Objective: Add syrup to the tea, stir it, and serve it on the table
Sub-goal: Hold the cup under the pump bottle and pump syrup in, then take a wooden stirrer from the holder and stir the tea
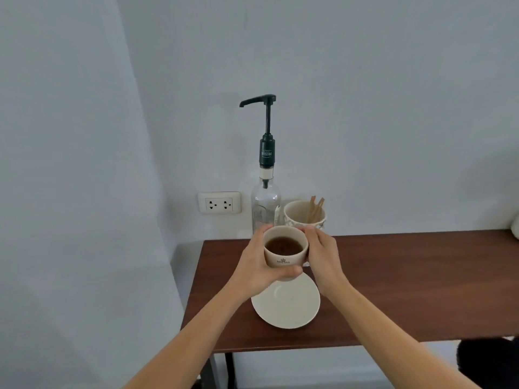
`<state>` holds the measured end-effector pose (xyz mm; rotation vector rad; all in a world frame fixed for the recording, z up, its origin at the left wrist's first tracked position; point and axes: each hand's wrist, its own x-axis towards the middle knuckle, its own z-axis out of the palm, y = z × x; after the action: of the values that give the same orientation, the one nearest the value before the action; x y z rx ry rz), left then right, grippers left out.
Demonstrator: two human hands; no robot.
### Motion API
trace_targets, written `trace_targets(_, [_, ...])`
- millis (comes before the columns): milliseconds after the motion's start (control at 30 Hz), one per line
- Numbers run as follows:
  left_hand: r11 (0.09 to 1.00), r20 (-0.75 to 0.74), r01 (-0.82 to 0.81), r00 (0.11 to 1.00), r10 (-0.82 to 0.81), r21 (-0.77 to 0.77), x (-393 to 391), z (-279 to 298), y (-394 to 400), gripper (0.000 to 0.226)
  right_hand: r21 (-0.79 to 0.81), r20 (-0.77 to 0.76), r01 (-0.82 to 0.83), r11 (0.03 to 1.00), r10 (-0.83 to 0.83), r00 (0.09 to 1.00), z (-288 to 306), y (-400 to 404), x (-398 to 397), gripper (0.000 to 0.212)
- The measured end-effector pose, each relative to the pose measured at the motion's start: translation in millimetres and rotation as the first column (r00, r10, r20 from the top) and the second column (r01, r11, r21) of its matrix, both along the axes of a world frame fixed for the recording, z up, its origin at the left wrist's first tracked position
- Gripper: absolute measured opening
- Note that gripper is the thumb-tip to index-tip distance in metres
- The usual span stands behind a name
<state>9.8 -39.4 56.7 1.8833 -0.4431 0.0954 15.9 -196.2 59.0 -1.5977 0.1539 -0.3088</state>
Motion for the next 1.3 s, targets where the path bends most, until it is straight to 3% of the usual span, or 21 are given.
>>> trace_targets(300, [0.999, 0.004, -0.043, 0.999, 0.043, 0.017, -17.8, -55.3, -11.5, 0.083, -0.044, -0.071, 0.0, 0.999, -0.003, 0.997, -58.1, -5.5, -11.7, 0.037])
trace_targets(767, [0.997, -0.032, -0.055, 0.998, 0.057, 0.062, -15.7, -75.1, -7.1, 0.097, -0.061, -0.061, 0.001, 0.998, -0.005, 0.998, -75.2, -4.4, -15.9, 0.033])
trace_targets(833, [0.995, -0.042, -0.065, 0.997, 0.068, 0.079, -15.2, -76.6, -7.0, 0.099, -0.102, -0.019, 0.064, 0.993, -0.066, 0.998, -71.6, -8.3, -15.3, 0.024])
trace_targets(967, [0.988, -0.074, -0.111, 0.99, 0.119, 0.106, -18.8, -82.9, -8.8, 0.104, -0.109, 0.144, 0.36, 0.927, -0.343, 0.928, -32.8, -37.2, 14.3, 0.006])
trace_targets(1067, [0.991, -0.082, -0.1, 0.991, 0.107, 0.084, -21.7, -88.1, -8.8, 0.103, -0.149, 0.03, 0.367, 0.918, -0.367, 0.93, 12.4, -64.2, 59.6, 0.016])
trace_targets(1200, [0.992, -0.071, -0.105, 0.991, 0.11, 0.072, -21.0, -90.1, -7.4, 0.104, -0.31, -0.248, 0.133, 0.941, -0.216, 0.944, 44.7, -73.8, 104.7, 0.026])
trace_targets(1300, [0.991, -0.065, -0.119, 0.99, 0.123, 0.061, -21.0, -90.9, -6.4, 0.104, -0.442, -0.271, 0.093, 0.892, -0.232, 0.934, 45.4, -71.7, 117.6, 0.02])
